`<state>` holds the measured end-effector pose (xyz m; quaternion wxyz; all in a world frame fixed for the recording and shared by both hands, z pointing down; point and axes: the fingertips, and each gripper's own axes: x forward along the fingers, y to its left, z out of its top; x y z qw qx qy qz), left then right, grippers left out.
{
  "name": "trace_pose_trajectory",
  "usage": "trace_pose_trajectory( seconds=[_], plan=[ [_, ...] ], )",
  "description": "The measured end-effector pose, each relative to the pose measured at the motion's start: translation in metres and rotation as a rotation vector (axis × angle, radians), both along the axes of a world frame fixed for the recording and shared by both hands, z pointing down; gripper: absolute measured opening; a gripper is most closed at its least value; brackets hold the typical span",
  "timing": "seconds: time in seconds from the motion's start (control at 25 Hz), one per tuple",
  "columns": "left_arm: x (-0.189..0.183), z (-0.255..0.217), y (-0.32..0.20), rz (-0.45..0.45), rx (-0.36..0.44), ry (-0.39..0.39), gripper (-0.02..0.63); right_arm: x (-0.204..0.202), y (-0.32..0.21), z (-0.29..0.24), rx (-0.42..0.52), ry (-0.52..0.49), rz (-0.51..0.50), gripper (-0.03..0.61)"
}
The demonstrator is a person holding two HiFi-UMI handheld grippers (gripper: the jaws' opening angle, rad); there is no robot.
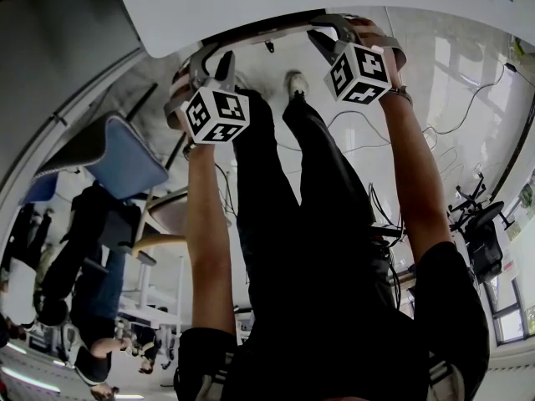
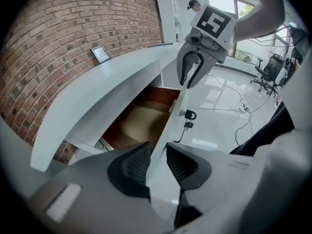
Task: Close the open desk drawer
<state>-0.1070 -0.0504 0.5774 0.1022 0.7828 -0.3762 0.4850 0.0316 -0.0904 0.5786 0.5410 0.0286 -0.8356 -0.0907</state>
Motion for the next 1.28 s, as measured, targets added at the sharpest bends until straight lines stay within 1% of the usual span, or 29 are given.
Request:
trace_pose_trajectory(
  seconds=[0.48, 0.96, 1.04, 1.12, 1.28],
  plan=[
    [0.0, 0.0005, -0.0058, -0.03, 0.003, 0.01, 0.124, 0.0001, -0.0065, 0.0006, 0.029, -0.008, 0.016, 0.077],
    [0.0047, 0.005, -0.0074, -0.026, 0.007, -0.006, 0.129, 0.0051, -0.0084, 0.0029, 0.061, -0.024, 0.046, 0.084],
    [0.0061, 0.0047, -0.0062, -0.044, 0.012, 0.008, 0.136, 0.0071, -0.0074, 0.003, 0.065, -0.032, 0.065, 0.091],
    [0.0052, 0.0042, -0.0037, -0.071, 0.016, 0.036, 0.141, 0.0071, -0.0059, 0.0043, 0.078, -0.047, 0.088, 0.104],
    [0.0024, -0.0022, -0.0024, -0.125, 0.035, 0.087, 0.135, 0.0066, -0.0091, -0.0003, 0.112, -0.074, 0.117, 0.132]
  ],
)
